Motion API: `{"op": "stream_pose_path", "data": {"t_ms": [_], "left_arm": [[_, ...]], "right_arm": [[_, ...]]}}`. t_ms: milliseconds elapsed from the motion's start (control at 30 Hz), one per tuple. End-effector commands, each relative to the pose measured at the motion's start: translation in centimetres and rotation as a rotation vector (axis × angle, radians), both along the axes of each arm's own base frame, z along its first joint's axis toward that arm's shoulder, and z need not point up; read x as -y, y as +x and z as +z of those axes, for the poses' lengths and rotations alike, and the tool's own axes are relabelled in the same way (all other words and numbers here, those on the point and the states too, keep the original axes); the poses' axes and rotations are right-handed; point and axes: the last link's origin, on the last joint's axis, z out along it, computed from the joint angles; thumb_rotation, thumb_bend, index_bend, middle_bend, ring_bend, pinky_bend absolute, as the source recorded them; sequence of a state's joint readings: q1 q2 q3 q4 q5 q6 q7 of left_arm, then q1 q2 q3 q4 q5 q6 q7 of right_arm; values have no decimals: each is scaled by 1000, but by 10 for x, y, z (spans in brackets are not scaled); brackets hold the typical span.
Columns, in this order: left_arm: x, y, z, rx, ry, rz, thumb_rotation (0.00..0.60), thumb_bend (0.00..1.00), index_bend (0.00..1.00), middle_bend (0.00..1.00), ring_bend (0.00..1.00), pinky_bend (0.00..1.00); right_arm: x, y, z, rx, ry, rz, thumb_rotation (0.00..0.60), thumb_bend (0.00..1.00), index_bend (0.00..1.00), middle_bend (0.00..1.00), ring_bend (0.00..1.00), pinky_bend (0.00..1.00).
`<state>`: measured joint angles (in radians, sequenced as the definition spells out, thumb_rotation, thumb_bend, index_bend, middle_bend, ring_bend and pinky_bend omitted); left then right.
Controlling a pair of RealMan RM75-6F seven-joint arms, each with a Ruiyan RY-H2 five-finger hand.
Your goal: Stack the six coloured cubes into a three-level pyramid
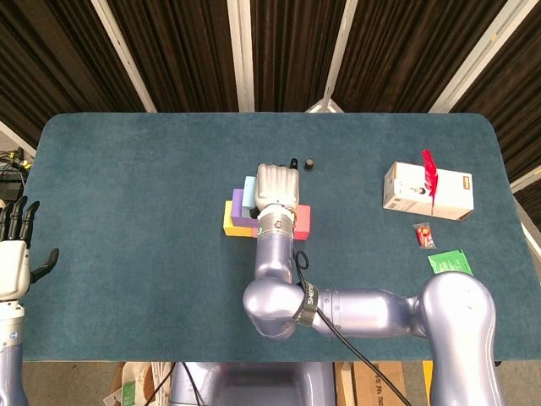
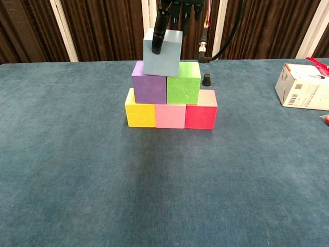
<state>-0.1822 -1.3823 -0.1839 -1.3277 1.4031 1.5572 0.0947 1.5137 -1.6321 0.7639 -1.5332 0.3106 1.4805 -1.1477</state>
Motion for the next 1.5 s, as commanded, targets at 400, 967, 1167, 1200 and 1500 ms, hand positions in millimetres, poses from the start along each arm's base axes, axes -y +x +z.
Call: {"op": "stream_pose_path", "data": {"t_ms": [400, 967, 1167, 1200, 1500], "left_arm": [[0, 0, 0, -1, 2, 2, 600, 357, 48, 0, 0, 0], [0, 0, 1, -6, 11, 8, 600, 357, 48, 0, 0, 0], [-1, 0, 1, -5, 15, 10, 600, 357, 48, 0, 0, 0], [-1, 0, 1, -5, 14, 10, 600, 357, 48, 0, 0, 0], [0, 0, 2, -3, 17, 10, 600, 357, 48, 0, 0, 0]], "right_arm": [[2, -2, 1, 7, 2, -4, 600, 354, 432, 412, 253, 0], [3, -3, 2, 7, 6, -3, 600, 355, 432, 412, 253, 0], [2, 0, 6, 9, 0, 1, 600, 354, 432, 412, 253, 0], [1, 0, 6, 10, 0, 2, 600, 354, 432, 412, 253, 0], [1, 1, 11, 14, -10, 3, 600, 354, 432, 412, 253, 0]]}}
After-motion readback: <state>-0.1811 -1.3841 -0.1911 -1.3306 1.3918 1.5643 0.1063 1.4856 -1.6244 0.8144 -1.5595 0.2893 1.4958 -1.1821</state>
